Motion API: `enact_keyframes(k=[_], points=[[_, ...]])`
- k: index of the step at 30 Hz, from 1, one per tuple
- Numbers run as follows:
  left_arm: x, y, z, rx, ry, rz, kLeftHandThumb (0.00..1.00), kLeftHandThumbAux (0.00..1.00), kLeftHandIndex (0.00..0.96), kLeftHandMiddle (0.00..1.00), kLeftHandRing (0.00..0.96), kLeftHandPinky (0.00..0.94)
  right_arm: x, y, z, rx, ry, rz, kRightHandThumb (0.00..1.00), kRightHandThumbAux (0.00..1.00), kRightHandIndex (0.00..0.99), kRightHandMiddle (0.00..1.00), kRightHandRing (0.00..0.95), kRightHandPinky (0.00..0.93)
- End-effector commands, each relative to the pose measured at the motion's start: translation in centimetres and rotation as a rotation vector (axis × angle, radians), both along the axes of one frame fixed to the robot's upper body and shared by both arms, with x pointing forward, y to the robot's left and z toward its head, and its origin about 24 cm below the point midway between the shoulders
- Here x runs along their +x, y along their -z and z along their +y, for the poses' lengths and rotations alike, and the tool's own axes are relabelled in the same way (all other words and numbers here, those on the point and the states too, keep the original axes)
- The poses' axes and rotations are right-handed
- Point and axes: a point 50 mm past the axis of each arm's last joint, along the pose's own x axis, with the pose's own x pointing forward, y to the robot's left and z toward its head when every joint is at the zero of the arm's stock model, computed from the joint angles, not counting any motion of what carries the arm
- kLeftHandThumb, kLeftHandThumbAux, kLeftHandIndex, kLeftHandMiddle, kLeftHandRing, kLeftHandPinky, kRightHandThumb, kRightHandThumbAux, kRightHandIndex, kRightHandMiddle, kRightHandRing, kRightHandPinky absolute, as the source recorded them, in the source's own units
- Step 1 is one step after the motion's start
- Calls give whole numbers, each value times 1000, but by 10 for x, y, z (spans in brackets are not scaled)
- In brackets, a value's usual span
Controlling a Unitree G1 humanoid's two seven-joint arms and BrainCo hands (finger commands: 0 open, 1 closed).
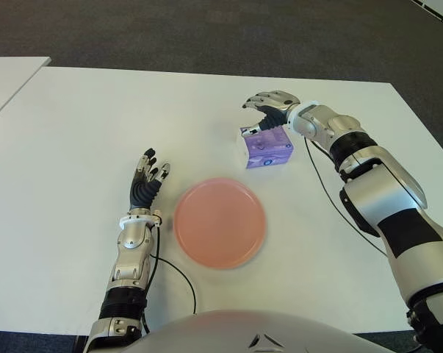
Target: Put the tissue paper into the plate.
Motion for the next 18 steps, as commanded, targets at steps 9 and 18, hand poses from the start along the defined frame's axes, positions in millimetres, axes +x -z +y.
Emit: enact_keyframes(k=[9, 18], points=[[-6, 3, 0, -7, -16, 11, 0, 601, 0, 0, 0, 0, 0, 15, -31, -50, 173, 85, 503, 167, 0, 0, 0, 0], [-8, 5, 1, 7, -27, 11, 0, 597, 0, 0, 0, 0, -1, 11, -53, -56, 277, 167, 513, 167, 0, 0, 0, 0]])
